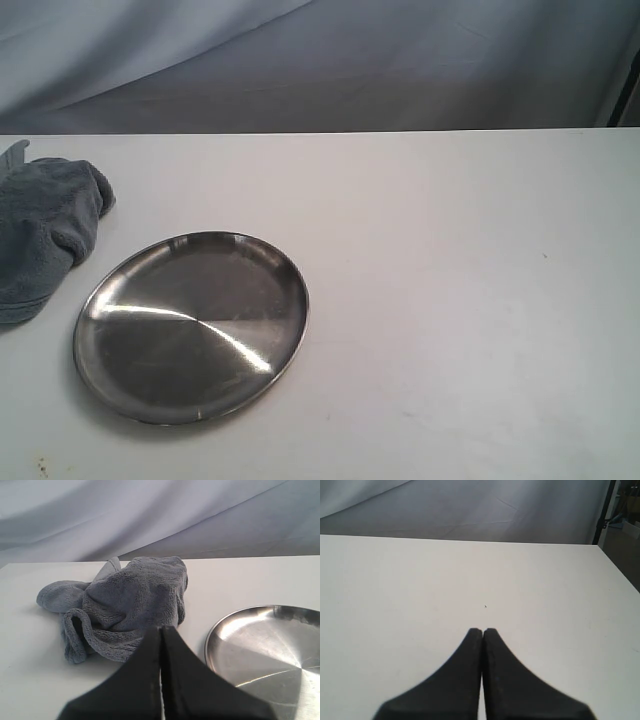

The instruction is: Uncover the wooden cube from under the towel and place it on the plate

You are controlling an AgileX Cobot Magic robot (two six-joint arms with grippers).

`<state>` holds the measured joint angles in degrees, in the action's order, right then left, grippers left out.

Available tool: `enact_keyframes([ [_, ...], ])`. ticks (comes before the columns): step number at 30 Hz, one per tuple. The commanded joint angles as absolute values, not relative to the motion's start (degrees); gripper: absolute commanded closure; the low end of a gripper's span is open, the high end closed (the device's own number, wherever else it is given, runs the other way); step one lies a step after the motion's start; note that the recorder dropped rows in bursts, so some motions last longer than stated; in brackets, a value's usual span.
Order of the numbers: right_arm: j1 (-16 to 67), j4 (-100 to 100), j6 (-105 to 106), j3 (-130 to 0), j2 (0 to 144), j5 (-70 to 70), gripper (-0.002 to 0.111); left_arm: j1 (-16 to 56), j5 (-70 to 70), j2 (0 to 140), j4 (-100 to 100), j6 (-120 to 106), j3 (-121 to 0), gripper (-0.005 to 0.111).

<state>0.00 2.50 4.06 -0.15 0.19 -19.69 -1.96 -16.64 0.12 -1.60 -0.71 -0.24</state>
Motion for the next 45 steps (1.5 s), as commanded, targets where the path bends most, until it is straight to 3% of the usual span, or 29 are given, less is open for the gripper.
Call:
enact_keyframes([
  [1, 0.0, 2.54, 4.23, 0.0, 0.0, -19.2, 0.108, -1.74, -16.07, 0.0, -5.15, -0.61, 0.0, 0.107],
  [8, 0.0, 2.54, 4.23, 0.0, 0.0, -19.2, 0.108, -1.74, -14.96, 0.0, -5.4, -0.49, 0.0, 0.107],
  [19, 0.0, 2.54, 4.23, 0.0, 0.0, -19.2, 0.108, -1.74, 5.92, 0.0, 19.12, 0.0, 0.0, 0.107],
  [40, 0.0, 2.54, 4.23, 0.0, 0.0, -19.2, 0.108, -1.74, 20.62, 0.0, 18.26, 4.16, 0.0, 0.107],
  [45, 0.0, 2.54, 4.23, 0.0, 0.0, -19.2, 0.108, -1.74, 14.73, 0.12, 11.36, 4.16, -3.23, 0.107],
])
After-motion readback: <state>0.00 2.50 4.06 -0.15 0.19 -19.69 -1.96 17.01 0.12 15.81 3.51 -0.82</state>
